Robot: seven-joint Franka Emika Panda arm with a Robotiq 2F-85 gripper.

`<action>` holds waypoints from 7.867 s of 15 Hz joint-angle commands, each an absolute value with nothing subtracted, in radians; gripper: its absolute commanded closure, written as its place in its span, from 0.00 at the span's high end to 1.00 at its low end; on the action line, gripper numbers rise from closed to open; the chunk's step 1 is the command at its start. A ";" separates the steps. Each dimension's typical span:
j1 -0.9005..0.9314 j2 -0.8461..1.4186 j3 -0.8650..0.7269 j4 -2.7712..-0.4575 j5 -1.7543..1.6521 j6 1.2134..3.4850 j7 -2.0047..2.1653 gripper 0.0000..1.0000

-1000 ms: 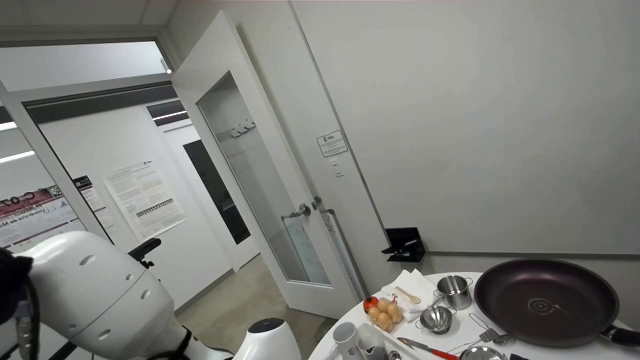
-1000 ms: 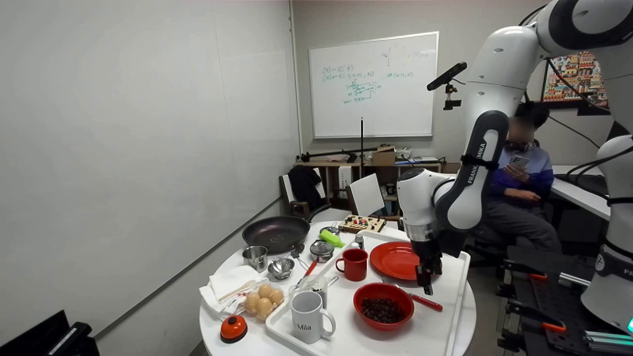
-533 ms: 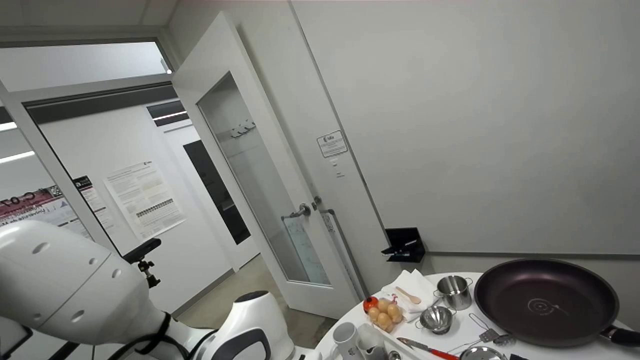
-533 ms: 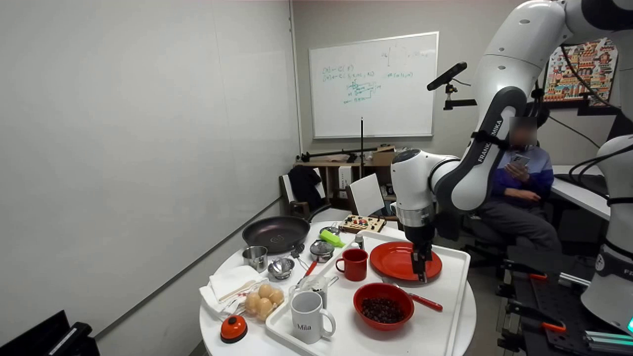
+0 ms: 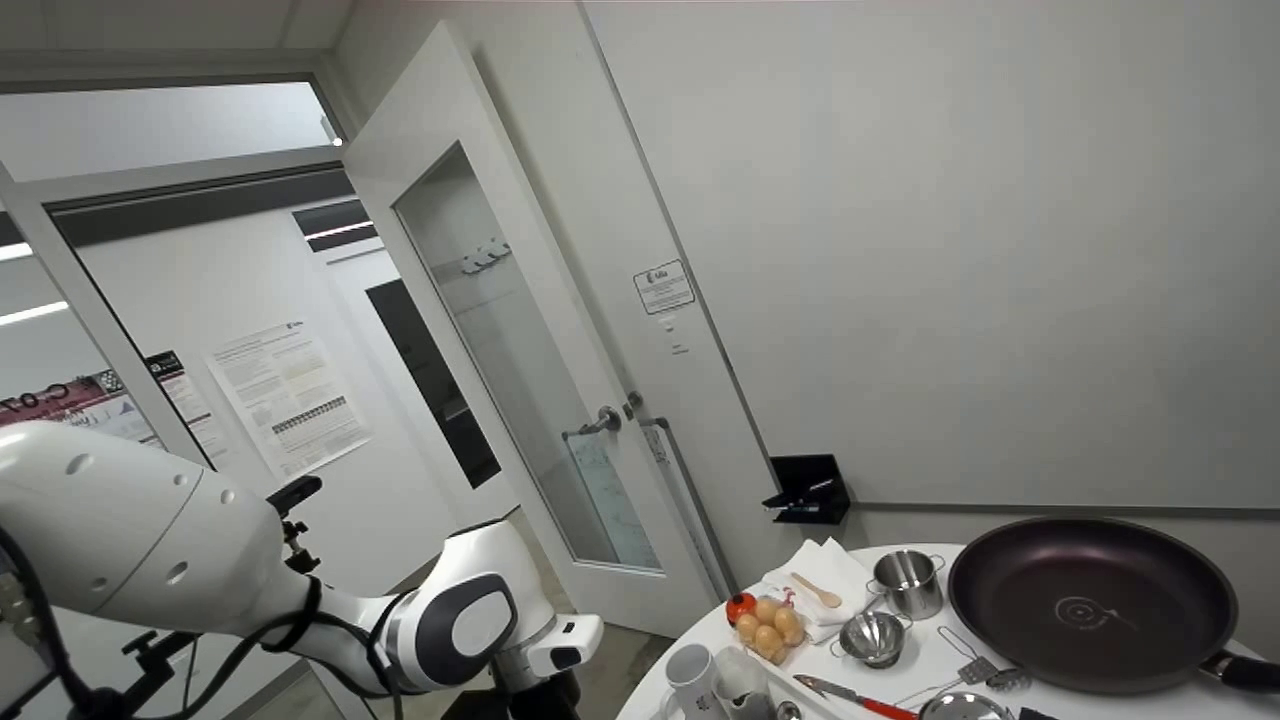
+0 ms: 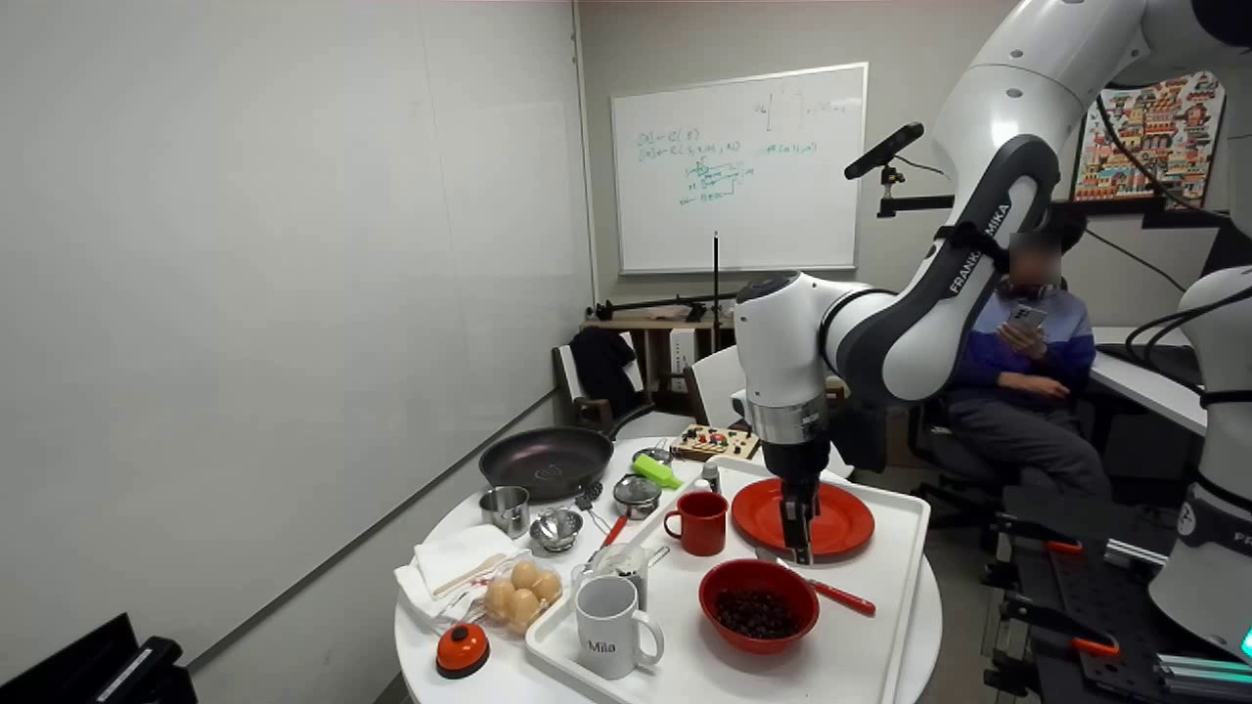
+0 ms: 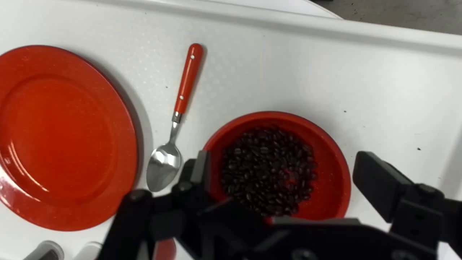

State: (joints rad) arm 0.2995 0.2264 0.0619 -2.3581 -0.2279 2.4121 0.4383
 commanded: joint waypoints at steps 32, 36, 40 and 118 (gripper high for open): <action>0.262 0.241 0.028 -2.225 -0.184 2.539 0.889 1.00; 0.255 0.275 0.034 -2.217 -0.097 2.611 1.041 1.00; 0.251 0.290 0.034 -2.218 -0.010 2.700 1.143 1.00; 0.378 0.946 -0.114 -1.370 -0.086 2.428 2.615 1.00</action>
State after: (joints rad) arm 0.3702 0.9212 -0.0953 -1.4218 -0.0690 2.4371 2.5925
